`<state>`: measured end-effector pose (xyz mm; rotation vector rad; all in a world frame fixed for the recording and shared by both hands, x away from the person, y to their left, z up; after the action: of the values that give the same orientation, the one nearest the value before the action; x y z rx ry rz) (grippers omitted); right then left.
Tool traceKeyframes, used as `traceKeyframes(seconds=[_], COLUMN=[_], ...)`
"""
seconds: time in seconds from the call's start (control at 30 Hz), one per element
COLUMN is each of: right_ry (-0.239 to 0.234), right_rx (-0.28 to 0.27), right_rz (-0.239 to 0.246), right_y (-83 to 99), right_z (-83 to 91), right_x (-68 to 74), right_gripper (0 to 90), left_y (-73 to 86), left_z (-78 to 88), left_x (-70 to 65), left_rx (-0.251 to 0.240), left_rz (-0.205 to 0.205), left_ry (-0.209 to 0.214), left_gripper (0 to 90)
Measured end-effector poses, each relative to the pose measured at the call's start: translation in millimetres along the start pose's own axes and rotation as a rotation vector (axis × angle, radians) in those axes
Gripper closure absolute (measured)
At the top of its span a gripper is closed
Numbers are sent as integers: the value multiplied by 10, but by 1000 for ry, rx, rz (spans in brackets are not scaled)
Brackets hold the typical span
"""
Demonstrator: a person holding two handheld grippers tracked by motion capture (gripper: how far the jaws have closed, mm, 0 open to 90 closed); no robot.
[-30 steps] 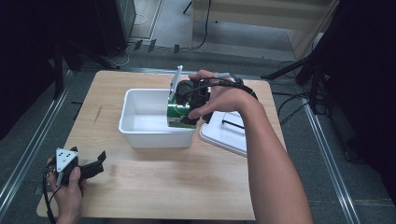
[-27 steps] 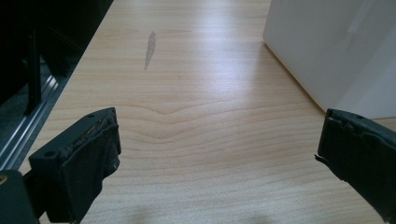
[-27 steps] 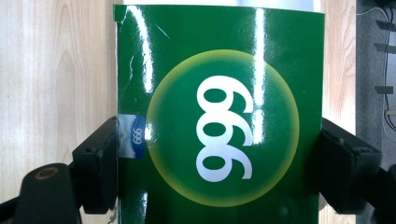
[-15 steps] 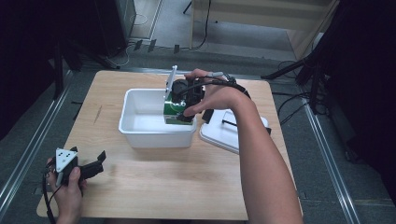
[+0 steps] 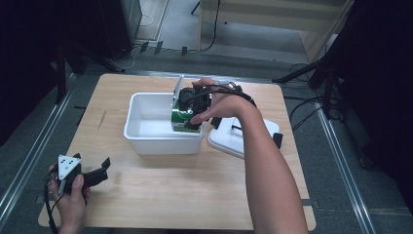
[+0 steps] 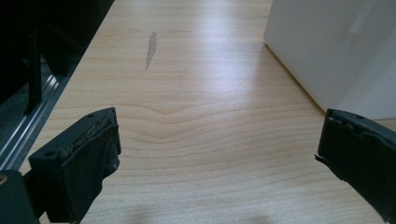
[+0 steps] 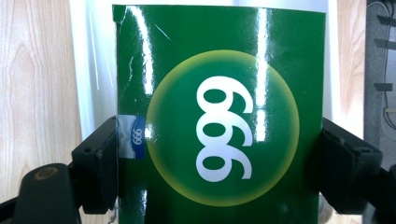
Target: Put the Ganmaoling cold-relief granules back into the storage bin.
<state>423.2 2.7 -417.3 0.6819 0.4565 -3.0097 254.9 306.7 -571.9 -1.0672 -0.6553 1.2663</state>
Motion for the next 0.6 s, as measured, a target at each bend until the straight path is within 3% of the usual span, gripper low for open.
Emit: traceKeyframes(seconds=[0.27, 0.53, 0.6], right_ry=[16, -5, -18], right_rx=[10, 17, 45], right_rz=[51, 52, 44], right_y=[14, 36, 52], right_z=[-161, -369, -415], right_x=[24, 50, 74], right_gripper=[158, 158, 158], left_y=[0, 0, 0], left_z=[0, 1, 1], left_x=[-2, 5, 5], left_rx=[0, -5, -6], left_rz=[-1, 8, 9], left_ry=[1, 3, 2], left_gripper=[0, 0, 0])
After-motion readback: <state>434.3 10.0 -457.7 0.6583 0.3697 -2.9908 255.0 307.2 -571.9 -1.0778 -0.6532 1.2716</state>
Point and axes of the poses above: each handheld gripper's, and its own axes: z roughly backward along the jaws, y roughly out of its underside, x roughly to its left, the point moved 5 cm from there along -z, roughly forward along the jaws, and after that the axes turned 11 degrees about y, right-handed, at the moved point
